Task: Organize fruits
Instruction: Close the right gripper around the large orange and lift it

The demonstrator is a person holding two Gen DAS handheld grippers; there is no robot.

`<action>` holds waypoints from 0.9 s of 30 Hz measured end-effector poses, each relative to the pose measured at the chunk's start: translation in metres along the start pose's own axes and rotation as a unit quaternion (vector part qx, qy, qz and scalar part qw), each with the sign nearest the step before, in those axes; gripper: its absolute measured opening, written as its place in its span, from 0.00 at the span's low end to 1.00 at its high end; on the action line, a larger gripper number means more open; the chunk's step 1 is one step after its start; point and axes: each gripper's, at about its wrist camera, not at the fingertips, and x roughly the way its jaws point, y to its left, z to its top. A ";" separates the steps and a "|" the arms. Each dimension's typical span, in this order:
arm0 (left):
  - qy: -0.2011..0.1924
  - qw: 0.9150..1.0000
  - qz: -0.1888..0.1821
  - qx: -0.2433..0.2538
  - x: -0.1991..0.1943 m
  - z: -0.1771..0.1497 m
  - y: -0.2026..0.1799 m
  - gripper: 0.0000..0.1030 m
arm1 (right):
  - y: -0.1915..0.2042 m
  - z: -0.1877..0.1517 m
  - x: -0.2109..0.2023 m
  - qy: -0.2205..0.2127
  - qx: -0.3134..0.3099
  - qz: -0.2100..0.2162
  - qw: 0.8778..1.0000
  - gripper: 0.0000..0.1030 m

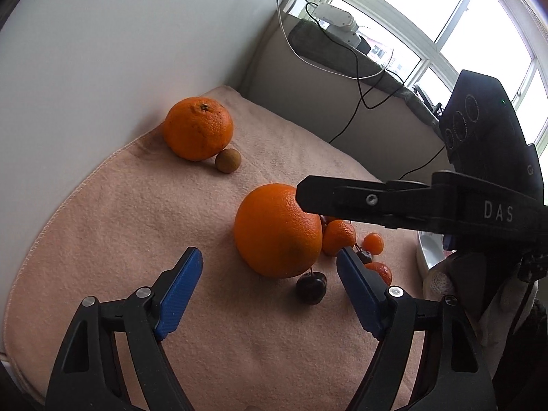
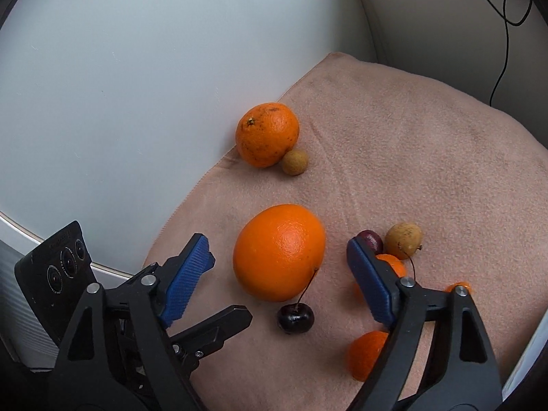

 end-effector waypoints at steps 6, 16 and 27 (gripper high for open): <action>0.013 1.000 -0.020 -0.016 0.008 0.002 0.005 0.70 | -0.001 0.002 0.004 0.010 0.004 0.009 1.000 0.78; 0.021 0.999 -0.042 -0.017 0.014 0.009 0.003 0.67 | -0.005 0.009 0.011 0.028 0.014 0.025 0.999 0.71; 0.041 0.996 -0.058 -0.044 0.026 0.012 0.015 0.64 | -0.009 0.009 0.025 0.064 0.028 0.027 0.997 0.69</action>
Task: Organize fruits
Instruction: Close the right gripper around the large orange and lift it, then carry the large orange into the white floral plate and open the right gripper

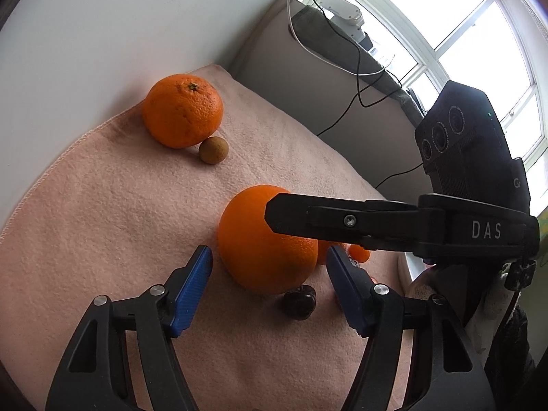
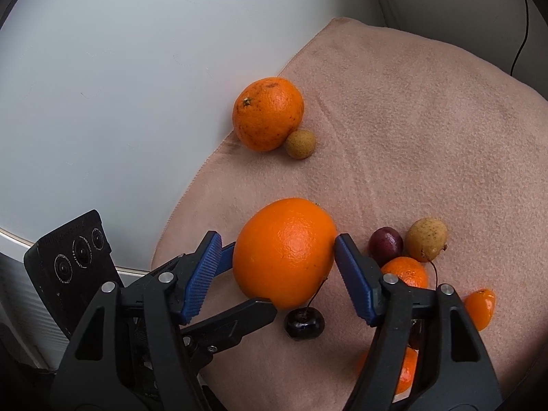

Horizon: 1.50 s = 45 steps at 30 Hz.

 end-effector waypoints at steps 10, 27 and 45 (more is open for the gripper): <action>0.003 1.000 0.014 0.021 0.006 -0.001 -0.009 0.60 | -0.002 -0.003 0.007 0.011 -0.004 -0.009 1.000 0.69; -0.035 0.997 0.028 0.058 -0.017 0.002 -0.033 0.60 | 0.008 -0.004 -0.031 -0.037 -0.015 0.002 0.999 0.68; -0.036 0.992 -0.004 0.123 -0.013 -0.012 -0.111 0.60 | -0.017 -0.051 -0.114 -0.102 0.016 -0.010 0.995 0.68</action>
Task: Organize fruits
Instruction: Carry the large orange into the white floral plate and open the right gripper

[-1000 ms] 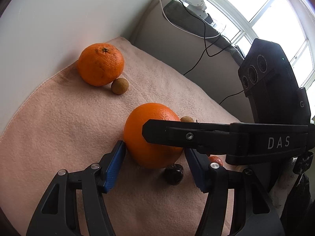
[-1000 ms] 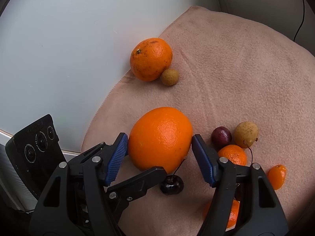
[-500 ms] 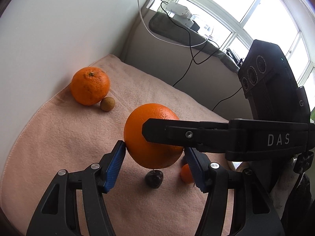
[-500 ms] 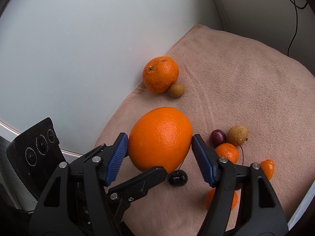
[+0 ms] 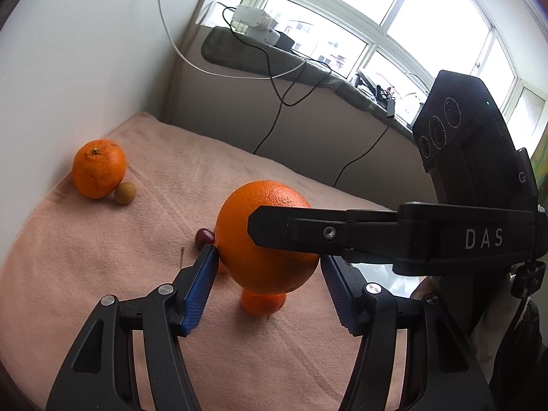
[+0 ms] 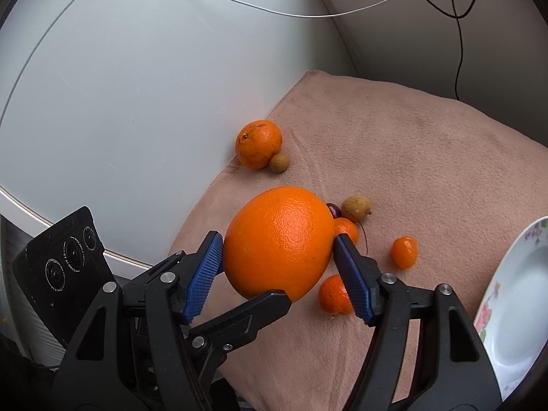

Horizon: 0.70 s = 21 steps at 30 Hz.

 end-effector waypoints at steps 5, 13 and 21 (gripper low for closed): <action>0.009 1.000 -0.017 0.020 0.010 -0.005 -0.027 0.60 | -0.018 -0.015 -0.031 -0.017 0.018 -0.011 1.000 0.68; 0.038 0.997 -0.051 0.050 0.031 -0.023 -0.074 0.60 | -0.056 -0.048 -0.070 -0.039 0.057 -0.033 0.997 0.68; 0.070 0.991 -0.081 0.077 0.054 -0.043 -0.122 0.60 | -0.096 -0.080 -0.103 -0.054 0.098 -0.052 0.992 0.68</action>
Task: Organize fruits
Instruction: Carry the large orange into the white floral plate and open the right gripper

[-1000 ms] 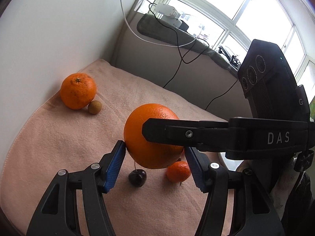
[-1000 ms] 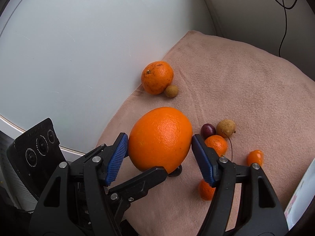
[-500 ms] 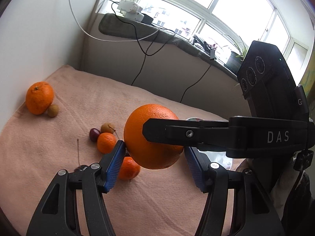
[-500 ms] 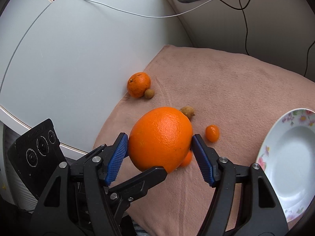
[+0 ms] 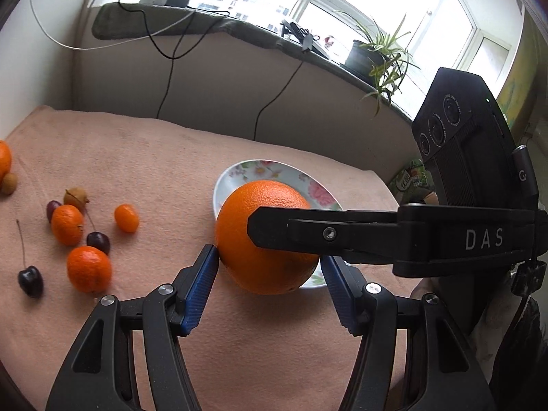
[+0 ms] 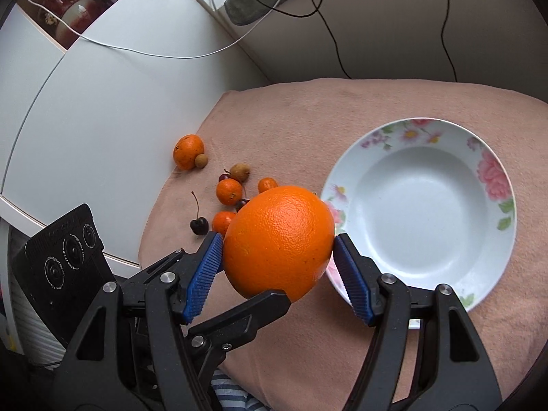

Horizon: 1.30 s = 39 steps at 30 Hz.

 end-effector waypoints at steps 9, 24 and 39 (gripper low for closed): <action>0.030 0.999 -0.014 0.012 0.031 -0.002 -0.026 0.60 | -0.034 -0.008 -0.008 -0.010 0.025 -0.021 0.999 0.68; 0.046 0.998 -0.024 0.030 0.045 -0.002 -0.038 0.59 | -0.065 -0.001 -0.011 -0.021 0.055 -0.028 0.998 0.65; 0.042 0.999 -0.010 0.026 0.033 -0.008 -0.026 0.59 | -0.066 -0.005 -0.052 -0.095 0.052 -0.088 0.990 0.66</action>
